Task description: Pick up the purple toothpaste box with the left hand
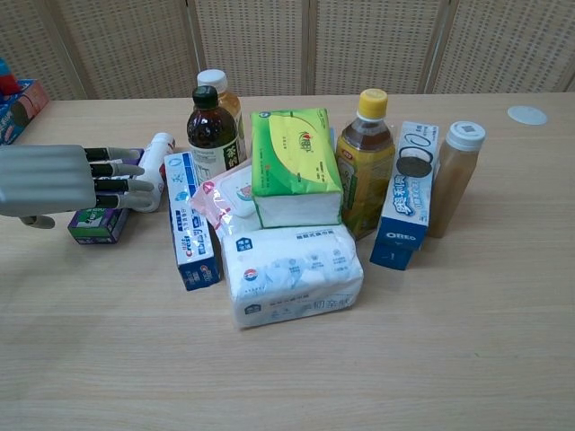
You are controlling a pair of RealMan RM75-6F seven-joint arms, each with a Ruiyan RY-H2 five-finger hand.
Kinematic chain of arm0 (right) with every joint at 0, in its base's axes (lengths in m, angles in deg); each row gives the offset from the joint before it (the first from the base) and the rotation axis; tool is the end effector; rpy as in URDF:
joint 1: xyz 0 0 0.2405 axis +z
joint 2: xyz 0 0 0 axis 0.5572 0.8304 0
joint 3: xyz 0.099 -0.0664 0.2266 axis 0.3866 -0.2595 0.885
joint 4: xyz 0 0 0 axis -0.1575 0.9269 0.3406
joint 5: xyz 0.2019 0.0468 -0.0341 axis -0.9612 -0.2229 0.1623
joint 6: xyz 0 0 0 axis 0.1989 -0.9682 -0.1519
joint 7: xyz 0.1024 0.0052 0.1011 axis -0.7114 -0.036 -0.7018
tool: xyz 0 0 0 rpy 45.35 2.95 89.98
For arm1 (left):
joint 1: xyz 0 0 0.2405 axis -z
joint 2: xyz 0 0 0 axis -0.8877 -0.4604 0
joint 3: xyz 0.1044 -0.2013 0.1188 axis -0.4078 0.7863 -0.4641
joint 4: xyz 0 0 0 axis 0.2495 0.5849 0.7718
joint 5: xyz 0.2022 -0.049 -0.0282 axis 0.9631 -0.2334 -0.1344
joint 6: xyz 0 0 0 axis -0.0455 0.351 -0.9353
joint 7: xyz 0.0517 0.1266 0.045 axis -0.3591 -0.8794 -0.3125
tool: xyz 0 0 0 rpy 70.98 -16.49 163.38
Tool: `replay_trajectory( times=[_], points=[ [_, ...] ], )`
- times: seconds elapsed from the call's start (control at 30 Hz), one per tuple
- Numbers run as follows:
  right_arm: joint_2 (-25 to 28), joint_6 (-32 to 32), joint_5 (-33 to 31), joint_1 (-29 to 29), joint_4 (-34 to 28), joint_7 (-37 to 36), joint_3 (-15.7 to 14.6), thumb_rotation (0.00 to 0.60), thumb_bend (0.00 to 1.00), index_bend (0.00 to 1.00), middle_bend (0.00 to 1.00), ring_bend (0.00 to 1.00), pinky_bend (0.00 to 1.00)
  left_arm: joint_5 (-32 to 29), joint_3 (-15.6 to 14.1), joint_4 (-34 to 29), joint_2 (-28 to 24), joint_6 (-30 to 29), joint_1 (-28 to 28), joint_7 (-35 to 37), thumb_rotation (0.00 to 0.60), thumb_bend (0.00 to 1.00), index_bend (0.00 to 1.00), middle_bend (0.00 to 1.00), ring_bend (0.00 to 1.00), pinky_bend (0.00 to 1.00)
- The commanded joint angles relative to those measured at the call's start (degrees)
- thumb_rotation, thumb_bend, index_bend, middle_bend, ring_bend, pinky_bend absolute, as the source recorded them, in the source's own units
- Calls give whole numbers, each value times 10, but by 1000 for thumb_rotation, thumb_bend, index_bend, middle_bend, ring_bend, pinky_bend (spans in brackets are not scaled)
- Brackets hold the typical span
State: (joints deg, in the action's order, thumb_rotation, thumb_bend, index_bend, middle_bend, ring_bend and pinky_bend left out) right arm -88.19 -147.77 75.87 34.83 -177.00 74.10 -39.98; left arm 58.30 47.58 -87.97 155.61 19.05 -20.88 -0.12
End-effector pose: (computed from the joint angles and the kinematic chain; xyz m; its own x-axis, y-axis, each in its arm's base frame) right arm -0.2952 -0.1722 0.1995 0.3879 0.1807 0.9038 -0.9202 0.0200 0.3910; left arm -0.2888 0.3554 0.0112 0.9209 -0.3597 0.1501 -0.1762 -0.7277 -0.6628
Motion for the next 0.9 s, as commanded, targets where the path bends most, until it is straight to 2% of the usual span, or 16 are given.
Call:
replay_trajectory(
  times=[0.03,0.1,0.2,0.27,0.33,0.4,0.47,0.6,0.67,0.9],
  points=[
    [0,1,0,0,1,-1,0,600,0,0,0,0,0,-2,-8,10,9,-1,0,-1,600,0,0,0,0,0],
    [0,1,0,0,1,-1,0,600,0,0,0,0,0,-4,-12,18,16,-1,0,-3,600,0,3,0,0,0],
    [0,0,1,0,0,-2,-1,600,0,0,0,0,0,-10,-15,28,26,0,0,-6,600,0,73,0,0,8],
    [1,-1,3,0,0,-4,-1,600,0,0,0,0,0,-13,-16,35,32,-4,-2,-7,600,0,131,0,0,52],
    [1,-2,3,0,1,-4,-1,600,0,0,0,0,0,-14,-18,43,37,-12,-2,-9,600,0,239,4,22,127],
    [1,-2,4,0,1,-4,-1,600,0,0,0,0,0,-16,-21,52,42,-20,-4,-10,600,0,331,88,105,183],
    [0,-2,4,0,2,-3,-1,600,0,0,0,0,0,-16,-24,61,45,-27,-5,-14,600,0,455,291,255,248],
    [0,-4,5,0,2,0,-1,600,0,0,0,0,0,-17,-30,76,51,-36,-8,-16,600,0,628,457,375,308],
    [-1,-4,6,-1,2,1,-1,600,0,0,0,0,0,-17,-35,82,53,-40,-9,-16,600,0,676,503,398,326],
    [-1,-5,8,-1,1,1,-2,600,0,0,0,0,0,-23,-39,90,56,-63,-12,-12,600,0,734,560,442,363]
  ],
)
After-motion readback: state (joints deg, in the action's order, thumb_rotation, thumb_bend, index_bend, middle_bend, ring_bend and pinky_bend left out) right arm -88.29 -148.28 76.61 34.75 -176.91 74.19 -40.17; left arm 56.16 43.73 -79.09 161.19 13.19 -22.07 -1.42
